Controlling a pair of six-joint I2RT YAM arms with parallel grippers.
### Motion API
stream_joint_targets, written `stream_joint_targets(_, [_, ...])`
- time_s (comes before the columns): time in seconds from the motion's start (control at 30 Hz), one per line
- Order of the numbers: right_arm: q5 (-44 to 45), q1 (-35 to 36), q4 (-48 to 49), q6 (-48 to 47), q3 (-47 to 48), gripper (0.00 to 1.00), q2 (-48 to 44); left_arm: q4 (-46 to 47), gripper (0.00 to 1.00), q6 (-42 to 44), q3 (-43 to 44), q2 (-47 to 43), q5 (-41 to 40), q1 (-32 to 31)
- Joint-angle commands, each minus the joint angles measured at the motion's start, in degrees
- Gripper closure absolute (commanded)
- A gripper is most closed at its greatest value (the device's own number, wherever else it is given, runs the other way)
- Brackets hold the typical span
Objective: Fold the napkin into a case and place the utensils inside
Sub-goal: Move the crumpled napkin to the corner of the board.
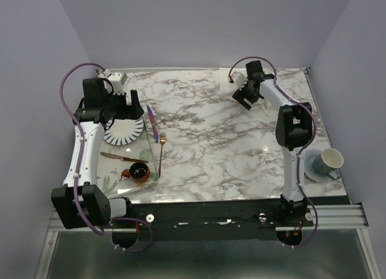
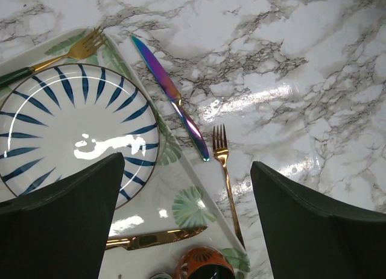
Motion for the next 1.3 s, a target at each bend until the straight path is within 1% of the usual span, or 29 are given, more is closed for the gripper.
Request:
stream_joint_targets(0.0, [2.3,-0.5,1.1,-2.4,1.4,0.28,2.7,-0.8,0.01,1.0,1.0,-0.4,3.6,-0.1])
stream_joint_targets(0.07, [1.3,-0.5,0.5,-2.7,1.2,0.42,2.9,-1.0,0.01,1.5,0.8,-0.7,3.7,0.0])
stream_joint_targets(0.1, [0.9,-0.3,-1.2,-2.8,1.8,0.58,2.9,-1.1,0.01,1.8,0.6,-0.9,3.7,-0.1])
stream_joint_targets(0.17, [-0.3,-0.3,-3.7,-2.7,3.1,0.79,2.9,-1.0,0.01,2.3,0.1,-1.4,3.5,0.0])
stream_joint_targets(0.2, [-2.7,-0.3,-6.6,-2.6,3.4,0.99,2.5,-0.6,0.01,2.5,-0.2,-1.6,3.5,0.0])
stream_joint_targets(0.27, [-5.1,0.3,-9.7,-2.6,3.1,0.99,-0.2,-0.1,0.01,3.2,-0.6,-2.4,4.0,0.0])
stream_joint_targets(0.3, [-7.9,0.5,-11.9,-2.7,1.8,0.99,-1.8,0.4,0.01,3.4,-1.1,-2.7,4.3,0.0])
stream_joint_targets(0.33, [-9.4,1.5,-12.5,-2.8,-1.8,0.99,-4.1,0.7,0.01,3.5,-1.3,-3.0,4.6,0.0])
stream_joint_targets(0.37, [-11.1,2.0,-12.9,-3.1,-4.4,0.99,-9.0,0.9,0.01,4.0,-1.4,-3.4,5.2,-0.1])
stream_joint_targets(0.43, [-16.2,3.9,-13.9,-3.6,-9.4,0.99,-15.2,0.9,0.01,6.3,-2.3,-3.8,6.7,-0.1])
stream_joint_targets(0.47, [-17.9,4.7,-14.2,-3.8,-15.0,0.99,-18.0,0.9,0.01,7.2,-2.8,-4.2,8.1,0.0])
stream_joint_targets(0.5, [-21.2,5.3,-14.8,-4.1,-17.4,0.99,-23.9,1.1,0.01,8.4,-3.5,-4.4,8.7,-0.2])
stream_joint_targets(0.57, [-23.8,7.3,-17.1,-4.3,-22.0,0.99,-28.9,1.1,0.02,9.9,-4.2,-4.5,10.2,-0.6])
stream_joint_targets(0.6, [-26.3,7.6,-18.1,-4.4,-26.0,0.99,-31.1,0.8,0.02,10.8,-4.5,-4.5,10.3,-1.2])
stream_joint_targets(0.63, [-27.4,8.3,-20.0,-4.8,-27.7,0.99,-35.4,0.8,0.02,12.3,-4.7,-4.4,10.3,-1.7])
stream_joint_targets(0.67, [-28.8,8.6,-21.3,-5.1,-29.2,0.99,-37.4,0.9,0.02,13.0,-4.7,-4.4,10.6,-2.1])
stream_joint_targets(0.7, [-31.4,8.8,-23.5,-5.5,-32.8,0.99,-39.4,0.8,0.02,14.0,-4.8,-4.2,10.7,-2.7])
stream_joint_targets(0.73, [-32.2,9.1,-24.3,-5.9,-34.6,0.99,-43.9,0.8,0.02,15.5,-4.9,-4.0,10.6,-3.9])
stream_joint_targets(0.77, [-32.7,9.1,-24.9,-6.7,-36.9,0.99,-46.0,0.8,0.03,16.4,-4.9,-3.5,10.7,-4.8])
stream_joint_targets(0.83, [-31.6,9.0,-25.0,-7.2,-42.8,0.99,-50.5,1.1,0.06,17.9,-4.9,-2.4,11.2,-5.9])
stream_joint_targets(0.87, [-30.5,9.1,-24.9,-7.0,-44.4,0.99,-53.9,1.2,0.08,20.2,-4.7,-0.8,11.5,-9.5])
stream_joint_targets(0.93, [-28.2,9.1,-24.8,-6.9,-48.6,0.99,-56.2,1.1,0.12,22.9,-4.4,1.2,12.0,-12.8])
stream_joint_targets(0.97, [-27.5,9.1,-24.7,-6.2,-49.8,0.99,-57.8,1.1,0.13,26.1,-4.4,3.1,11.9,-16.2])
stream_joint_targets(1.03, [-24.9,9.1,-23.9,-5.6,-52.2,0.99,-58.7,1.3,0.19,30.1,-5.0,5.2,10.9,-20.4])
stream_joint_targets(1.07, [-23.5,9.1,-23.2,-4.8,-54.5,0.99,-59.0,1.8,0.22,31.7,-5.2,7.6,10.3,-22.2])
stream_joint_targets(1.1, [-20.5,9.1,-22.6,-4.4,-55.6,0.99,-59.3,2.8,0.28,34.6,-5.4,9.0,9.9,-25.2])
stream_joint_targets(1.17, [-17.8,9.1,-21.0,-3.4,-57.8,0.99,-59.6,2.9,0.31,39.1,-5.0,13.1,9.8,-28.0])
stream_joint_targets(1.2, [-16.7,9.1,-20.9,-3.2,-58.4,0.99,-60.0,3.2,0.33,43.8,-4.4,14.5,9.6,-30.4])
stream_joint_targets(1.27, [-16.5,9.0,-21.0,-1.7,-58.9,0.99,-60.6,3.9,0.34,48.2,-3.6,18.5,8.5,-32.5])
